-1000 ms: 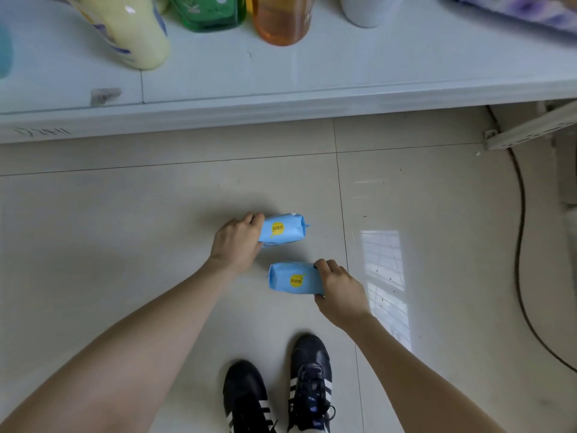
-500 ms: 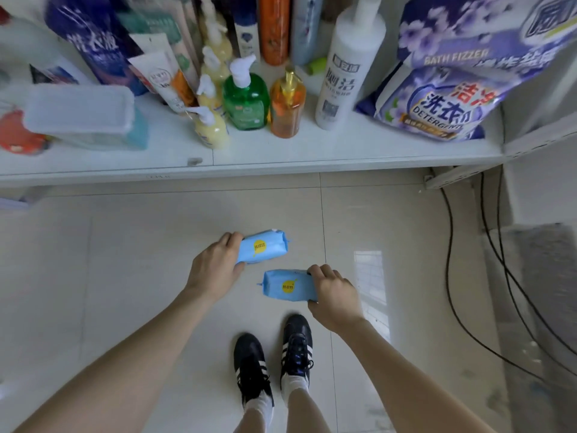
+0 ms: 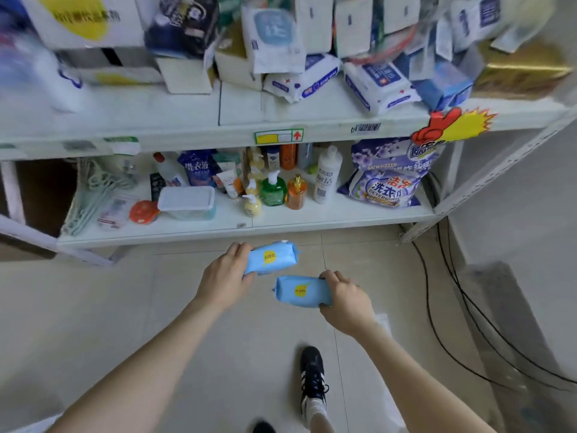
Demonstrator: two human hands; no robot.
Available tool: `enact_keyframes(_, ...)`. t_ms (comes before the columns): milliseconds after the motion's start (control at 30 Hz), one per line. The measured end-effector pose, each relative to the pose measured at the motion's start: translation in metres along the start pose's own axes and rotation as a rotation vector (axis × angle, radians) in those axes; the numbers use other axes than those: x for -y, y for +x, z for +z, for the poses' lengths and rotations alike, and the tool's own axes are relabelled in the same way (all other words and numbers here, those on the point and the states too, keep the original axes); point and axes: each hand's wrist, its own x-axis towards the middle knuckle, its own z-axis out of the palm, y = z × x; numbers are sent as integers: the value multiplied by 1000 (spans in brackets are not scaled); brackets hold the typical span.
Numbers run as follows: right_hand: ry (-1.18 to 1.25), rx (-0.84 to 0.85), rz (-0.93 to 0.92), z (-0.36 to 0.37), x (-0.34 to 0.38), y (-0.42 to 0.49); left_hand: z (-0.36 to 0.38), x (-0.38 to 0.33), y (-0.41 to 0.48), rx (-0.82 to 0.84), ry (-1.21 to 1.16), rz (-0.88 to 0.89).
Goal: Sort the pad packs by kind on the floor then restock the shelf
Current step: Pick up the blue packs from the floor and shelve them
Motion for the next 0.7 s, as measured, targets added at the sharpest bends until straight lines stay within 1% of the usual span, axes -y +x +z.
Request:
enact_keyframes(200, 61, -62, -68, -87, 53, -41, -96, -21, -43, -102, 46, 81)
enact_keyframes(333, 94, -59, -142, -149, 83, -60, -158, -35, -62, -201, 97, 97)
enact_keyframes(467, 87, -47, -204, -211, 110, -73, -223, -46, -74, -282, 94, 130)
enact_keyframes(600, 101, -99, -281, -273, 138, -88, -289, -55, -85, -396, 117, 169)
enact_keyframes(700, 104, -141, -356, -318, 162, -99, -337, -60, -96, -467, 87, 192)
